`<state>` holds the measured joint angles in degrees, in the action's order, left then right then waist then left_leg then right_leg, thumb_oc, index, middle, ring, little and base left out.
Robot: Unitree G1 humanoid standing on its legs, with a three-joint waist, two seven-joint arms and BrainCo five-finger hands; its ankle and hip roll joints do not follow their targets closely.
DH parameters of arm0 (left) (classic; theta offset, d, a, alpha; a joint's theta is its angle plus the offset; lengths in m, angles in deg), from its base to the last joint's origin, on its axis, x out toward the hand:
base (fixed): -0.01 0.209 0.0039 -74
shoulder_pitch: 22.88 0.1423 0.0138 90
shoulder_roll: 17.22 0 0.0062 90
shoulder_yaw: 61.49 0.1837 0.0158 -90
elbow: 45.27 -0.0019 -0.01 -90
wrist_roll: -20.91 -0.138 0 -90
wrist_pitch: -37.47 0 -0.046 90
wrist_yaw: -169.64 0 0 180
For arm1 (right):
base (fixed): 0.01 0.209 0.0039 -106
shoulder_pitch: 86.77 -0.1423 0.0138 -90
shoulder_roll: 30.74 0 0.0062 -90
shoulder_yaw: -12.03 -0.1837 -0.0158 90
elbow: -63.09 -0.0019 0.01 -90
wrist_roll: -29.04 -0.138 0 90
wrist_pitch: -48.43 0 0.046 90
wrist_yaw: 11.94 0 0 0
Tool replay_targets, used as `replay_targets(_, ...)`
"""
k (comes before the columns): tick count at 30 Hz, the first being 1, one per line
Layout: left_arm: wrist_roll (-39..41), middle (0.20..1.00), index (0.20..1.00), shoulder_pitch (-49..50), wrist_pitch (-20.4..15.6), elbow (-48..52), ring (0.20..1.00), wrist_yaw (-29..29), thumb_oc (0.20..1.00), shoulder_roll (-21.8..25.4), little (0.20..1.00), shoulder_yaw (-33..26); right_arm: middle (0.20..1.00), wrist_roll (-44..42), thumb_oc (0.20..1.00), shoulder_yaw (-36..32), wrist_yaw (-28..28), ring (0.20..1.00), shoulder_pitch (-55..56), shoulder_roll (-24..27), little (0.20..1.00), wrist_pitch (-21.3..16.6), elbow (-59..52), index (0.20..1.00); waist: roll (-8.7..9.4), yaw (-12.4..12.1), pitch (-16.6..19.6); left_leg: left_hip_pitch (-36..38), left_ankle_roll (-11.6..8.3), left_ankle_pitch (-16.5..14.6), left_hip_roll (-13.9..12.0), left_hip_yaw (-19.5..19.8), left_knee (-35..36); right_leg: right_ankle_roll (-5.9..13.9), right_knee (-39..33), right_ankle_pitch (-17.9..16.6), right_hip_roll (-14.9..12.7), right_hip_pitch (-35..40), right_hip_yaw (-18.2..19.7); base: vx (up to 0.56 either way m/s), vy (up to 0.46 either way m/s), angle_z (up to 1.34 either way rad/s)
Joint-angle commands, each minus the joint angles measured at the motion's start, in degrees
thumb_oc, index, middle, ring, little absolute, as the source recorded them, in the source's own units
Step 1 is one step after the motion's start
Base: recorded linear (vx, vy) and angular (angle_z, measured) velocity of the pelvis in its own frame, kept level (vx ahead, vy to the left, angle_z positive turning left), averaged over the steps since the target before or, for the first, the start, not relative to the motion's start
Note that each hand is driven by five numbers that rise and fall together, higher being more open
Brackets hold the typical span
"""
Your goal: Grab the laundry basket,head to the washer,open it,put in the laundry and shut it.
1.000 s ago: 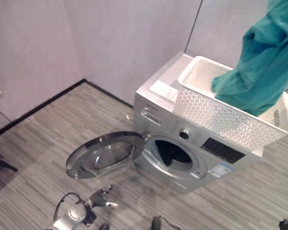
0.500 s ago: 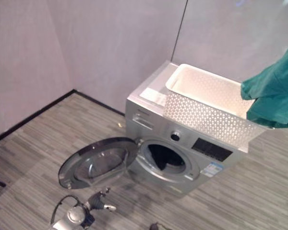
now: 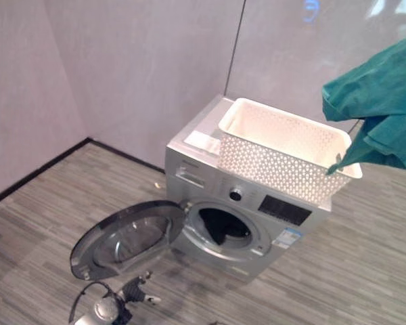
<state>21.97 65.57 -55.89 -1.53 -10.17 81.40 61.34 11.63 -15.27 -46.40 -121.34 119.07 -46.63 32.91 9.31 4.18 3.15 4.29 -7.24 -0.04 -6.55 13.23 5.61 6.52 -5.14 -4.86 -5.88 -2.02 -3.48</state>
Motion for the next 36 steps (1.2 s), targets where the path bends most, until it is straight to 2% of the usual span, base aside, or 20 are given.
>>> replay_targets(1,-0.9,1.0,1.0,-2.5,-2.9,0.2,1.0,-1.6,1.0,1.6,1.0,0.9,0.2,-4.4,0.2,7.4,1.1,0.2,-13.2,3.5,0.2,-2.6,3.6,0.2,0.53,-2.0,-0.1,7.6,5.7,-11.9,1.8,-4.7,-0.7,4.65,1.2,-4.2,-3.0,-6.0,1.5,0.01,0.019,-0.04)
replay_targets(6,-0.8,1.0,1.0,-2.9,-3.0,-0.4,1.0,-1.9,1.0,-0.4,1.0,0.3,0.2,-2.9,0.2,0.8,0.1,0.2,-4.4,8.4,0.2,-4.2,-7.9,0.2,-0.91,-1.7,-0.9,7.7,5.89,-11.9,1.8,-5.2,-0.6,4.58,1.4,-4.3,-2.9,-6.3,1.8,0.0,0.013,-0.1)
replay_targets(8,-1.3,1.0,1.0,-3.1,-2.8,-0.7,1.0,-1.9,1.0,-3.1,1.0,-0.1,0.2,-1.9,0.2,-7.5,0.1,0.2,5.5,10.9,0.2,-5.0,-15.8,0.2,-2.55,-1.8,-1.7,7.7,6.05,-11.7,2.1,-5.4,-0.6,4.48,1.5,-4.5,-3.1,-6.7,2.3,-0.02,0.008,-0.14)
replay_targets(9,-1.6,1.0,1.0,-3.0,-2.8,-0.8,1.0,-1.9,1.0,-6.1,1.0,-1.1,0.2,0.0,0.2,-19.4,-0.3,0.2,19.6,12.2,0.2,-5.7,-22.7,0.2,-4.74,-1.5,-2.1,8.1,6.36,-11.9,2.3,-5.8,-0.6,4.38,1.7,-4.5,-3.0,-6.8,2.9,-0.02,0.009,-0.19)
replay_targets(10,-1.7,1.0,1.0,-2.9,-2.8,-1.0,1.0,-2.1,1.0,-7.4,1.0,-1.5,0.2,0.8,0.2,-25.0,-0.7,0.2,25.8,11.7,0.2,-6.3,-25.5,0.2,-5.69,-1.1,-2.3,8.2,6.49,-12.0,2.4,-6.0,-0.6,4.36,1.7,-4.5,-2.9,-6.9,3.1,0.0,0.004,-0.34)
replay_targets(11,-1.8,1.0,1.0,-2.3,-2.8,-1.2,1.0,-2.1,1.0,-6.1,1.0,-2.0,0.2,1.9,0.2,-34.2,-1.2,0.2,35.0,10.8,0.2,-6.0,-27.1,0.2,-4.44,-0.5,-1.8,8.3,6.46,-12.1,2.2,-6.1,-0.6,4.33,1.8,-4.5,-2.8,-6.8,3.2,-0.01,0.004,-0.33)
replay_targets(12,-2.0,1.0,1.0,-1.9,-2.8,-1.1,1.0,-2.2,1.0,-7.1,1.0,-3.1,0.2,3.6,0.2,-46.1,-1.3,0.2,48.4,8.6,0.2,-6.7,-31.8,0.2,-5.03,0.5,-1.9,8.4,6.68,-12.2,2.3,-6.4,-0.6,4.3,1.9,-4.5,-2.7,-7.0,3.4,0.0,0.003,-0.21)
replay_targets(13,-2.3,1.0,1.0,-1.7,-2.8,-1.0,1.0,-2.2,1.0,-7.8,1.0,-3.8,0.2,4.7,0.2,-51.8,-1.8,0.2,54.8,7.3,0.2,-7.2,-34.5,0.2,-5.62,1.1,-1.9,8.6,6.79,-12.3,2.4,-6.5,-0.6,4.26,1.9,-4.5,-2.8,-7.1,3.5,-0.01,0.005,-0.04)
replay_targets(14,-2.6,1.0,1.0,-1.3,-2.8,-1.0,1.0,-2.1,1.0,-6.6,1.0,-4.2,0.2,6.8,0.2,-66.3,-1.9,0.2,70.5,3.8,0.2,-7.3,-40.0,0.2,-4.26,1.5,-1.8,8.8,6.92,-12.4,2.3,-6.6,-0.6,4.21,2.0,-4.4,-2.6,-7.1,3.6,0.0,0.0,0.0)
replay_targets(15,-2.8,1.0,1.0,-1.2,-2.7,-0.7,1.0,-2.1,1.0,-7.0,1.0,-4.4,0.2,8.0,0.2,-71.0,-1.9,0.2,76.0,1.4,0.2,-7.8,-43.4,0.2,-4.38,1.8,-1.9,8.9,7.01,-12.4,2.4,-6.7,-0.6,4.21,2.1,-4.4,-2.7,-7.1,3.7,0.0,0.0,0.0)
replay_targets(16,-3.4,1.0,1.0,-1.1,-2.5,0.0,1.0,-1.7,1.0,-6.5,1.0,-4.0,0.2,10.5,0.2,-83.3,-1.2,0.2,90.9,-6.1,0.2,-8.3,-52.4,0.2,-3.53,1.3,-2.1,9.0,7.17,-12.5,2.4,-6.8,-0.6,4.19,2.2,-4.4,-2.6,-7.1,3.8,0.0,0.0,0.0)
replay_targets(18,-3.8,1.0,1.0,-1.0,-2.4,0.3,1.0,-1.6,1.0,-6.2,1.0,-3.5,0.2,11.5,0.2,-87.9,-0.5,0.2,96.6,-10.1,0.2,-8.3,-56.9,0.2,-3.2,0.8,-2.1,9.3,7.31,-12.8,2.2,-7.0,-0.6,4.25,2.2,-4.1,-2.5,-6.9,3.8,0.01,0.0,-0.04)
replay_targets(19,-3.8,1.0,1.0,-1.1,-2.4,0.3,1.0,-1.6,1.0,-6.0,1.0,-3.2,0.2,11.6,0.2,-88.9,-0.4,0.2,97.7,-10.4,0.2,-8.2,-57.5,0.2,-3.01,0.5,-2.1,9.3,7.3,-12.9,2.2,-7.0,-0.6,4.24,2.1,-4.1,-2.4,-6.8,3.8,-0.02,-0.015,-0.09)
replay_targets(23,-4.2,1.0,1.0,-0.9,-2.4,1.5,1.0,-1.1,1.0,-7.3,1.0,-4.0,0.2,12.4,0.2,-89.6,4.9,0.2,107.7,-27.1,0.2,-11.0,-72.5,0.2,-3.57,0.7,-2.7,9.5,7.61,-12.6,2.6,-7.6,-0.6,4.09,2.5,-4.4,-2.4,-7.4,4.4,-0.02,-0.018,-0.06)
replay_targets(25,-4.4,1.0,1.0,-0.8,-2.4,1.7,1.0,-1.1,1.0,-7.1,1.0,-4.0,0.2,12.0,0.2,-88.7,6.4,0.2,109.0,-29.1,0.2,-11.2,-74.4,0.2,-3.65,0.6,-2.7,9.7,7.7,-12.8,2.4,-7.7,-0.6,4.11,2.5,-4.1,-2.1,-7.3,4.5,0.0,0.0,0.0)
replay_targets(27,-4.6,1.0,1.0,-0.7,-2.8,2.5,1.0,-1.0,1.0,-7.2,1.0,-4.7,0.2,9.7,0.2,-85.3,11.6,0.2,113.2,-34.4,0.2,-12.3,-79.0,0.2,-3.53,0.9,-3.1,9.7,7.65,-12.3,2.7,-8.1,-0.6,3.97,2.9,-4.3,-2.2,-7.6,4.8,0.0,0.0,0.0)
replay_targets(30,-4.7,1.0,1.0,-0.6,-3.0,3.0,1.0,-0.9,1.0,-7.0,1.0,-4.7,0.2,8.4,0.2,-84.2,13.8,0.2,114.7,-36.2,0.2,-12.7,-81.0,0.2,-3.71,1.0,-3.1,9.9,7.67,-12.6,2.4,-8.3,-0.6,4.01,3.0,-4.0,-2.0,-7.5,4.9,0.0,-0.004,-0.03)
replay_targets(31,-5.1,1.0,1.0,-0.7,-3.2,3.9,1.0,-0.7,1.0,-6.9,1.0,-4.5,0.2,3.3,0.2,-80.5,18.6,0.2,117.4,-39.2,0.2,-13.8,-82.7,0.2,-3.73,1.2,-3.4,10.1,7.61,-12.6,2.3,-8.7,-0.6,3.98,3.1,-3.9,-1.9,-7.4,5.1,0.0,0.0,0.0)
replay_targets(35,-5.5,1.0,1.0,-0.6,-3.4,5.9,1.0,-0.4,1.0,-6.5,1.0,-3.9,0.2,-3.4,0.2,-73.1,23.9,0.2,119.9,-42.7,0.2,-14.4,-83.9,0.2,-3.65,1.4,-3.6,10.3,7.55,-12.6,2.4,-9.0,-0.6,4.04,3.1,-4.0,-1.9,-7.5,5.2,-0.02,-0.01,-0.05)
replay_targets(36,-5.8,1.0,1.0,-0.7,-3.5,7.0,1.0,-0.7,1.0,-6.0,1.0,-4.2,0.2,-6.7,0.2,-69.4,27.6,0.2,121.9,-43.5,0.2,-13.3,-85.2,0.2,-3.63,1.5,-3.8,10.5,7.48,-12.6,2.3,-9.3,-0.6,4.08,3.2,-4.1,-1.8,-7.5,5.5,0.0,0.0,0.0)
